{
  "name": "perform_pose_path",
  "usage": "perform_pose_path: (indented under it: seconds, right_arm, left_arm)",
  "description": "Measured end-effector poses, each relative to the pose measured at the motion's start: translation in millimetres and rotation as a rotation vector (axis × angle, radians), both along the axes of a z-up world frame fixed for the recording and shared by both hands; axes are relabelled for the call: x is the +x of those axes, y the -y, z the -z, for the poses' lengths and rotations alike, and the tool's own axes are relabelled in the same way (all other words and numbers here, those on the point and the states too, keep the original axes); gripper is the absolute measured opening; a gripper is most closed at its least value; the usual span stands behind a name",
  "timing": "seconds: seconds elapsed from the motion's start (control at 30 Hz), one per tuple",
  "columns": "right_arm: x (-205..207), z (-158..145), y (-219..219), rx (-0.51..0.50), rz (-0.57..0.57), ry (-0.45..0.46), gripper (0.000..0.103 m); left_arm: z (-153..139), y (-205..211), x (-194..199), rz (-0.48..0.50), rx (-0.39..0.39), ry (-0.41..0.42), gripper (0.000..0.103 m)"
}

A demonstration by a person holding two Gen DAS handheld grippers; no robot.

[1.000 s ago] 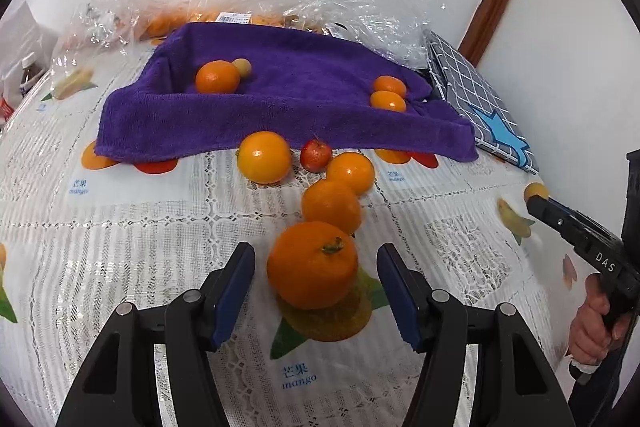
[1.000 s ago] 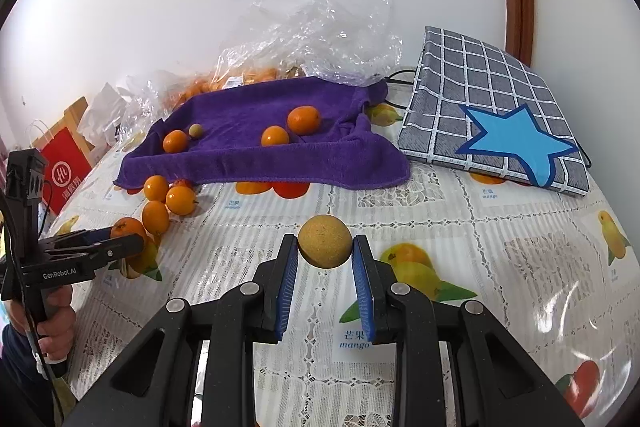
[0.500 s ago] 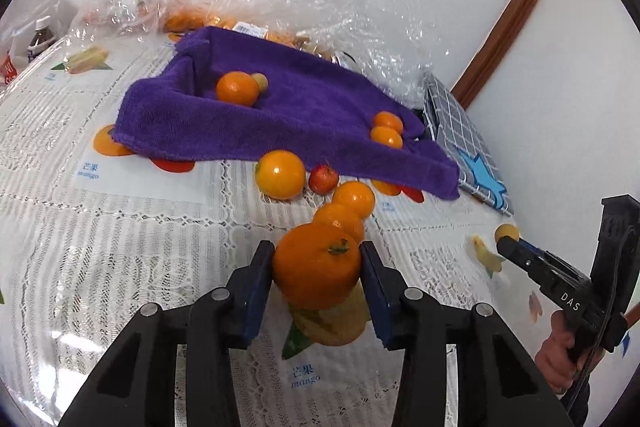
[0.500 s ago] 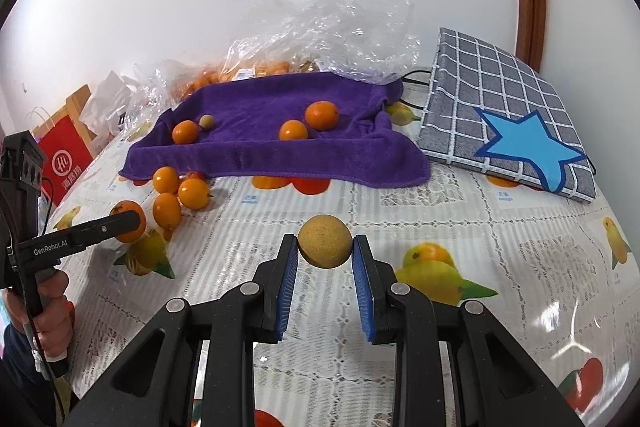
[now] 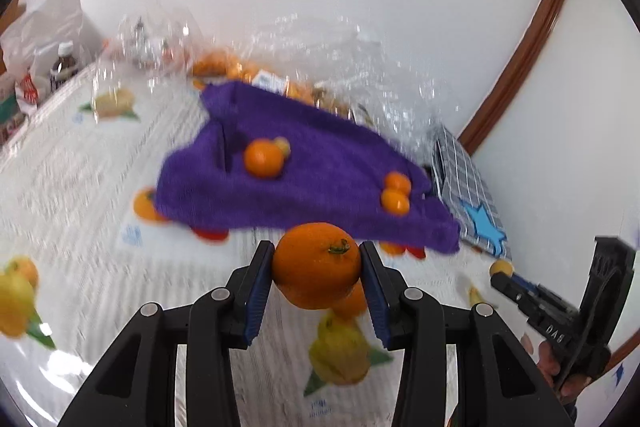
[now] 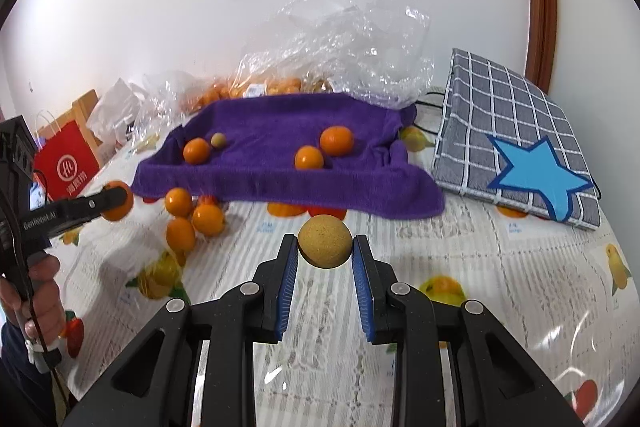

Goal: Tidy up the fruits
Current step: 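Carry the orange and the tan fruit over the purple towel with both tools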

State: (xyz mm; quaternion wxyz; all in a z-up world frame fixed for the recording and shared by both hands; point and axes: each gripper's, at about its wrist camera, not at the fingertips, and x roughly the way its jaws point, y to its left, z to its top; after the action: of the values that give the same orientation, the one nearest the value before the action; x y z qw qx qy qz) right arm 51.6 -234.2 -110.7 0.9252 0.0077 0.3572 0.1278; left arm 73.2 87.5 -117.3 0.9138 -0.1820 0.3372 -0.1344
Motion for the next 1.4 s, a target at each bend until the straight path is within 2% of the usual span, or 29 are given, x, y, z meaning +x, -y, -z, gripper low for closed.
perform_pose_path:
  seconds: [0.2, 0.53, 0.9, 1.03, 1.2, 1.4]
  right_arm:
    - [20, -10, -7, 0.01, -0.001, 0.027, 0.028]
    - [58, -28, -13, 0.02, 0.003, 0.051, 0.028]
    - [109, -51, -22, 0.019, 0.014, 0.077, 0.028]
    - [133, -59, -25, 0.025, 0.018, 0.088, 0.028]
    - [160, -60, -28, 0.025, 0.021, 0.091, 0.028]
    - [191, -37, -30, 0.024, 0.04, 0.044, 0.028]
  left_arm:
    - [-26, -7, 27, -0.032, 0.032, 0.034, 0.041]
    - [-48, -9, 62, -0.05, 0.008, 0.045, 0.041]
    - [-86, 11, 119, 0.017, 0.051, 0.069, 0.041]
    - [-89, 14, 143, 0.021, 0.06, 0.056, 0.041]
    - [-83, 10, 180, 0.014, 0.034, 0.029, 0.041]
    - [-65, 1, 208, -0.011, 0.005, 0.003, 0.041]
